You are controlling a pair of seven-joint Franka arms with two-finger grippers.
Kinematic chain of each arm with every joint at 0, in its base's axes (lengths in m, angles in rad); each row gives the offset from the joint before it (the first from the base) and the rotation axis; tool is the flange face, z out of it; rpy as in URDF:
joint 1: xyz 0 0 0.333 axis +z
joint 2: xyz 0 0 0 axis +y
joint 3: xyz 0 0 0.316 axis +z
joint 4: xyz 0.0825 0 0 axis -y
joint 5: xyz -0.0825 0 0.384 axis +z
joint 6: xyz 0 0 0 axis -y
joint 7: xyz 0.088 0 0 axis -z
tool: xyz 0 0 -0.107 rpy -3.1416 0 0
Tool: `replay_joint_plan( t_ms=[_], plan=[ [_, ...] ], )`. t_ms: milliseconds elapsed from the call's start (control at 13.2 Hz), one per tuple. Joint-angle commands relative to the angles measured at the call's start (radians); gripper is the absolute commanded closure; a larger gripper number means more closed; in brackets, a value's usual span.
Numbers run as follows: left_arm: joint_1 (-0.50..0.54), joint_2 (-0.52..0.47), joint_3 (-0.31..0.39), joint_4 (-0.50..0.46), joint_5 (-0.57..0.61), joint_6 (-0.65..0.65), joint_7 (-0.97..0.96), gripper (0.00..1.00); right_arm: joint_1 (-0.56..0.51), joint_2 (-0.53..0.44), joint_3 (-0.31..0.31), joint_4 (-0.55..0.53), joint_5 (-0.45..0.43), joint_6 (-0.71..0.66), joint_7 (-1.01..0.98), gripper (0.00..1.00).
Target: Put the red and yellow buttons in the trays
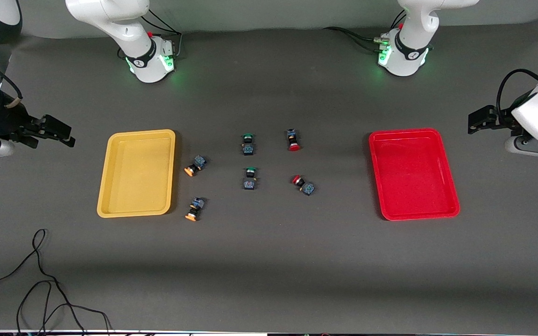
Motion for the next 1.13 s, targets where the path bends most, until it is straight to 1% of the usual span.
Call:
replay_joint_plan(
  t_ms=[0, 302, 528, 679, 830, 981, 1057],
  plan=[
    [-0.013, -0.010, 0.010, 0.000, 0.006, 0.004, 0.002, 0.00, -0.004, -0.004, 0.011, 0.012, -0.018, -0.022, -0.008, 0.00],
    [-0.013, -0.010, 0.010, 0.000, 0.006, 0.004, 0.001, 0.00, -0.003, 0.012, 0.017, 0.010, -0.018, -0.022, -0.008, 0.00],
    [-0.013, -0.010, 0.010, 0.002, 0.006, 0.004, 0.001, 0.00, -0.001, 0.062, 0.068, 0.002, -0.021, -0.001, 0.023, 0.00],
    [-0.012, -0.009, 0.010, 0.002, 0.004, 0.007, 0.001, 0.00, -0.001, 0.108, 0.112, -0.002, -0.018, 0.030, 0.142, 0.00],
    [-0.012, -0.009, 0.010, 0.002, 0.003, 0.006, 0.002, 0.00, 0.002, 0.171, 0.183, -0.020, -0.022, 0.095, 0.289, 0.00],
    [-0.021, -0.013, 0.007, 0.000, 0.001, -0.005, -0.007, 0.00, 0.009, 0.211, 0.237, -0.082, -0.022, 0.197, 0.467, 0.00],
    [-0.035, -0.018, -0.014, 0.000, 0.001, -0.011, -0.037, 0.00, 0.011, 0.232, 0.266, -0.115, -0.022, 0.255, 0.542, 0.00]
  ],
)
